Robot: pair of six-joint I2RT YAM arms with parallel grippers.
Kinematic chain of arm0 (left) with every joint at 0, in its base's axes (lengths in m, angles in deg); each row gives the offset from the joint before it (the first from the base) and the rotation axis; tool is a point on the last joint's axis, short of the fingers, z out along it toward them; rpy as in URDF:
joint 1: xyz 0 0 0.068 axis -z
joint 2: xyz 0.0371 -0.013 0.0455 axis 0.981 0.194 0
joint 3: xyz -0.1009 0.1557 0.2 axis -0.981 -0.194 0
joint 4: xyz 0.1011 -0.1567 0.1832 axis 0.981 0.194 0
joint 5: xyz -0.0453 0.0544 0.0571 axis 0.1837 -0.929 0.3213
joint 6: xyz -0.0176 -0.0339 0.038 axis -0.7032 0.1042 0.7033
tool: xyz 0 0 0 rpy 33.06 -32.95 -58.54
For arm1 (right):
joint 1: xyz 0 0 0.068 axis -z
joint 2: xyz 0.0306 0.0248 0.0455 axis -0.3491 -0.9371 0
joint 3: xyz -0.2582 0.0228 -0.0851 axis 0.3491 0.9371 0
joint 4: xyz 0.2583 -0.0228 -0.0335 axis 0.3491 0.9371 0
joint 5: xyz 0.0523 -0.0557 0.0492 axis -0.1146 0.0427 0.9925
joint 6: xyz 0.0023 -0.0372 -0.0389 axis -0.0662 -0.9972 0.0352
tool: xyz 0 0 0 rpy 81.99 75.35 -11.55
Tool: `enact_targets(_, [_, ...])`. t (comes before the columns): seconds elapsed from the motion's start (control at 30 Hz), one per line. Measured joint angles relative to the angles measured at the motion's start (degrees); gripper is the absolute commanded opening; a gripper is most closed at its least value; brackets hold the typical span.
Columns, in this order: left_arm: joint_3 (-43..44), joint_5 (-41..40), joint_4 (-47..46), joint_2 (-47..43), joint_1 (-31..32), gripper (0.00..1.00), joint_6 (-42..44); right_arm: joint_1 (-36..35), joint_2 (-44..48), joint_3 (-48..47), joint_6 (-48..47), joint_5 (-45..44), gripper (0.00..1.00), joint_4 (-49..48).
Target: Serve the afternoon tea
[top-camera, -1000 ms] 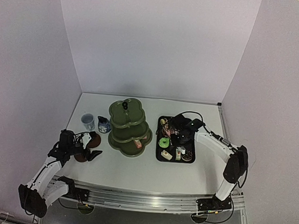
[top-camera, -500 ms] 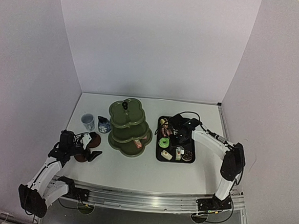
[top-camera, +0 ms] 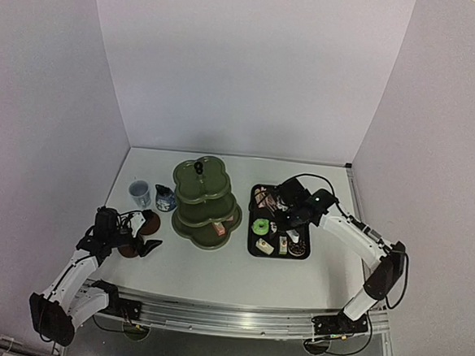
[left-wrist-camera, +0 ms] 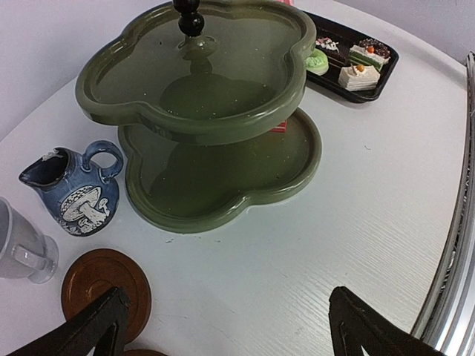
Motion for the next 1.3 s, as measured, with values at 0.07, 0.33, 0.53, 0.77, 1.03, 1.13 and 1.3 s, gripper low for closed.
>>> enact_targets(0.07, [0.0, -0.2, 0.0, -0.2, 0.0, 0.94, -0.1, -1.9, 2.1, -0.5, 0.4, -0.7, 0.0, 0.6])
enact_targets(0.33, [0.0, -0.4, 0.2, -1.9, 0.0, 0.94, -0.5, -13.7, 4.9, 0.2, 6.1, -2.1, 0.0, 6.1])
enact_targets(0.53, [0.0, -0.5, 0.2, -2.6, 0.0, 0.94, -0.6, -21.9, 6.7, 2.5, 10.2, -1.6, 0.0, 8.1])
enact_targets(0.77, [0.0, -0.8, 1.0, -3.4, 0.0, 0.94, -0.6, -30.1, 6.0, 3.5, 10.4, 1.4, 0.0, 4.4])
enact_targets(1.03, [-0.4, -0.9, 1.1, -4.7, 0.0, 0.94, -0.6, -32.0, -5.0, 1.8, 7.1, 0.3, 0.0, -6.9])
enact_targets(1.13, [-0.8, -0.9, 1.1, -5.0, 0.0, 0.94, -0.5, -32.0, -9.6, -1.0, 5.8, -1.4, 0.0, -8.9])
enact_targets(1.3, [-1.2, -0.8, 1.1, -5.0, 0.0, 0.94, -0.4, -31.9, -15.7, -6.7, 4.6, -5.0, 0.0, -11.3])
